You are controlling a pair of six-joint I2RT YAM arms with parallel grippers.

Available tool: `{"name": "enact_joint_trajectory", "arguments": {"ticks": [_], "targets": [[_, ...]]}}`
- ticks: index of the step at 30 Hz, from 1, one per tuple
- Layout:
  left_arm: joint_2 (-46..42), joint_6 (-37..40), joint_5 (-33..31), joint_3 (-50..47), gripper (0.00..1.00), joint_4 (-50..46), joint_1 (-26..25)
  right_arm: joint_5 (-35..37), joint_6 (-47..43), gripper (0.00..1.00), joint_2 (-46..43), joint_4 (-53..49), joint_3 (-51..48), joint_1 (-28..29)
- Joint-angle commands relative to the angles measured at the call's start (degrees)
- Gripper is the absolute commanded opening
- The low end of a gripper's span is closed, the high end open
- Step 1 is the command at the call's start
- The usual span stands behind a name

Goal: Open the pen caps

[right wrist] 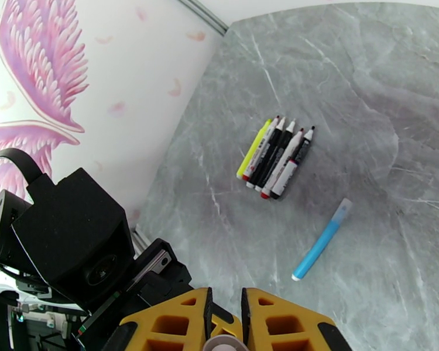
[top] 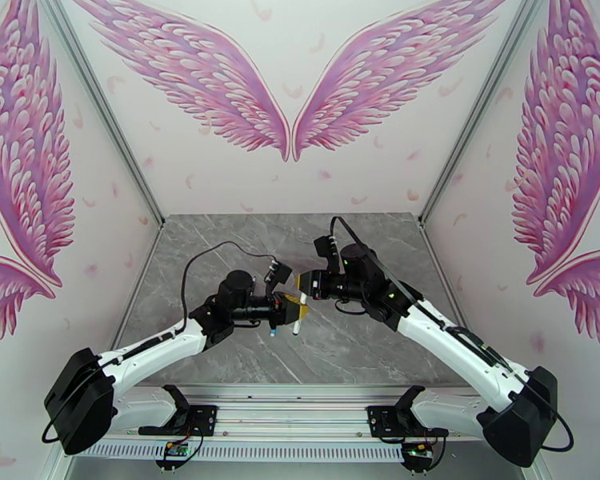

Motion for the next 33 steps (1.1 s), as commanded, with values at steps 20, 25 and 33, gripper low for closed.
{"name": "enact_joint_trajectory", "arguments": {"ticks": [20,25,33], "targets": [[-1.7,10.5,-14.5,4.4,0.0,-19.4,-5.1,8.8,0.8,0.09,2.6,0.9,8.9,-4.6],[-3.0,8.5,-9.6,2.6,0.0,-16.6,-2.2,2.8,-0.3,0.1,3.2,2.7,9.0,-6.5],[-4.5,7.0,-4.1,1.2,0.0,-13.8,0.7,-0.2,-0.1,0.1,3.0,5.5,8.1,-8.3]]}}
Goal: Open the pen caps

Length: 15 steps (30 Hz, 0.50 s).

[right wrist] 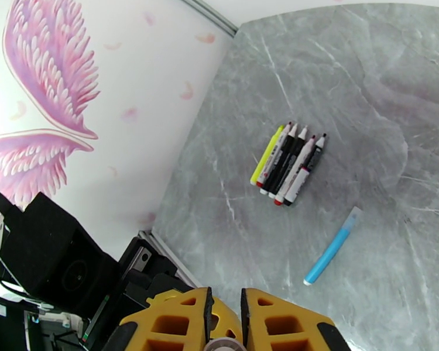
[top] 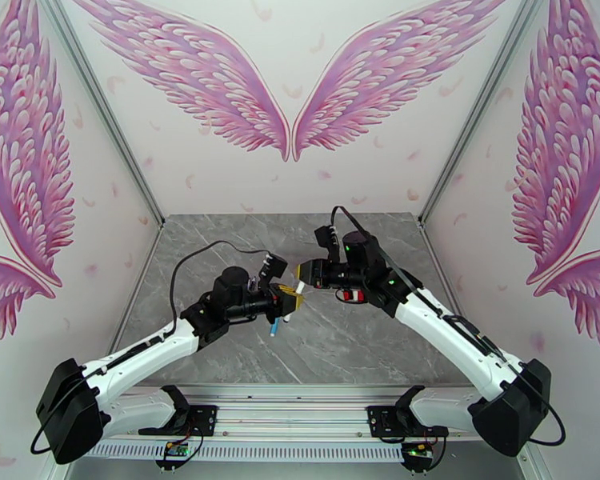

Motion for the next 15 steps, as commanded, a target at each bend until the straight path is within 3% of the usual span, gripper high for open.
{"name": "enact_joint_trajectory", "arguments": {"ticks": [1,8,15], "targets": [[-1.1,-0.4,6.1,-2.1,0.0,-6.9,0.3,4.9,-0.8,0.1,-0.8,7.5,2.4,-4.6],[1.2,0.2,11.3,-1.5,0.0,-7.6,0.1,3.2,-1.5,0.09,-0.9,11.2,2.0,-5.2],[1.7,3.6,-0.7,0.6,0.0,-13.3,-3.5,13.1,1.7,0.07,0.0,5.7,5.1,-5.5]]}}
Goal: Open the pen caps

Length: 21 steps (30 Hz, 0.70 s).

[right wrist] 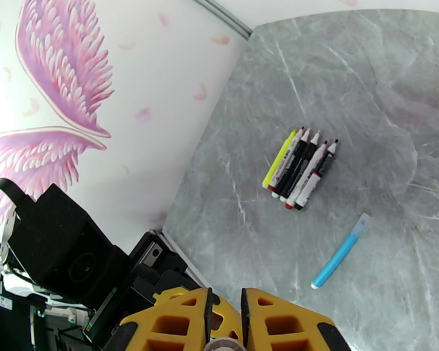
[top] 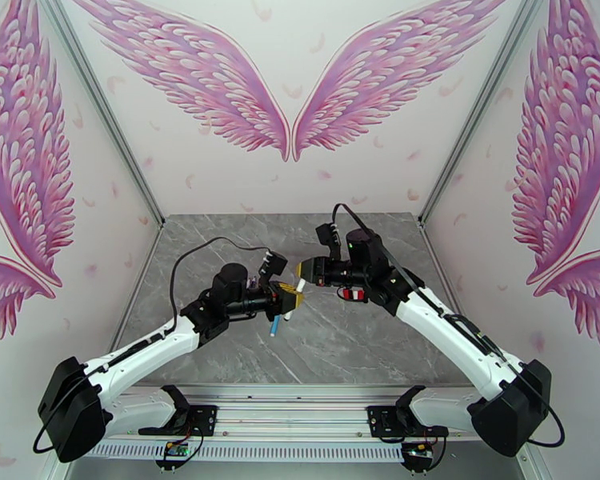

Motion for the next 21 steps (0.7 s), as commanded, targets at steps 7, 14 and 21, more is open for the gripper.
{"name": "enact_joint_trajectory", "arguments": {"ticks": [7,14,21], "targets": [[1.7,4.0,-9.9,1.6,0.0,-15.6,-8.0,21.6,3.2,0.06,0.5,4.0,5.5,-4.2],[-1.5,-0.8,-9.0,-1.2,0.0,-10.7,-5.2,14.6,-6.0,0.1,0.6,0.5,4.4,-5.2],[-2.5,-5.9,-8.7,-2.5,0.0,-7.8,1.8,16.6,-13.1,0.11,-2.5,-9.9,-1.6,-5.9]]}}
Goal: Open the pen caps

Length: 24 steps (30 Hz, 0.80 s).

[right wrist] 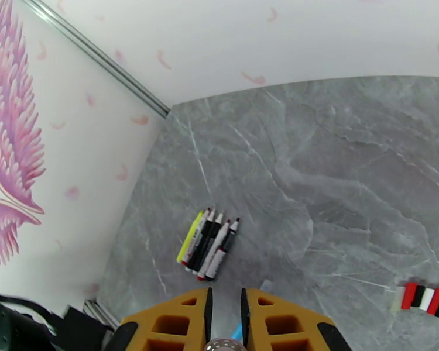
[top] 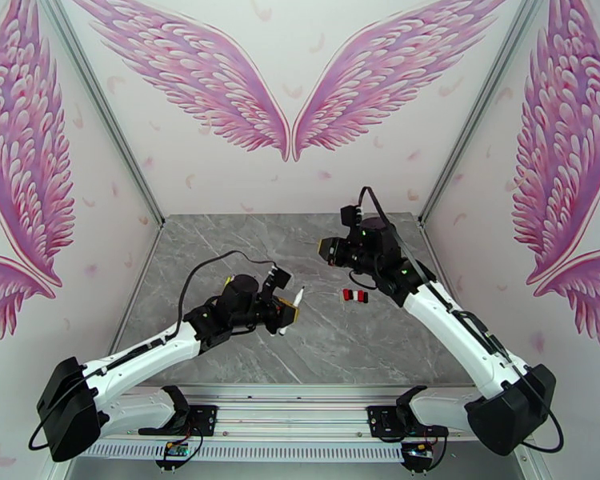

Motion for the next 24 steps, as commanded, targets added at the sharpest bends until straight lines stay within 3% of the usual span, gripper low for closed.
{"name": "enact_joint_trajectory", "arguments": {"ticks": [1,12,24], "targets": [[-0.7,-3.2,-0.5,-0.4,0.0,1.7,3.1,1.7,-4.7,0.11,-2.4,-7.2,-4.3,-0.5],[0.7,-6.3,-1.2,1.2,0.0,3.1,10.3,6.1,-6.4,0.12,-3.6,-12.3,-14.9,-3.0],[4.5,-6.1,-0.8,4.2,0.0,2.0,11.7,5.8,-8.4,0.12,-0.3,-11.2,-19.3,-7.3]]}}
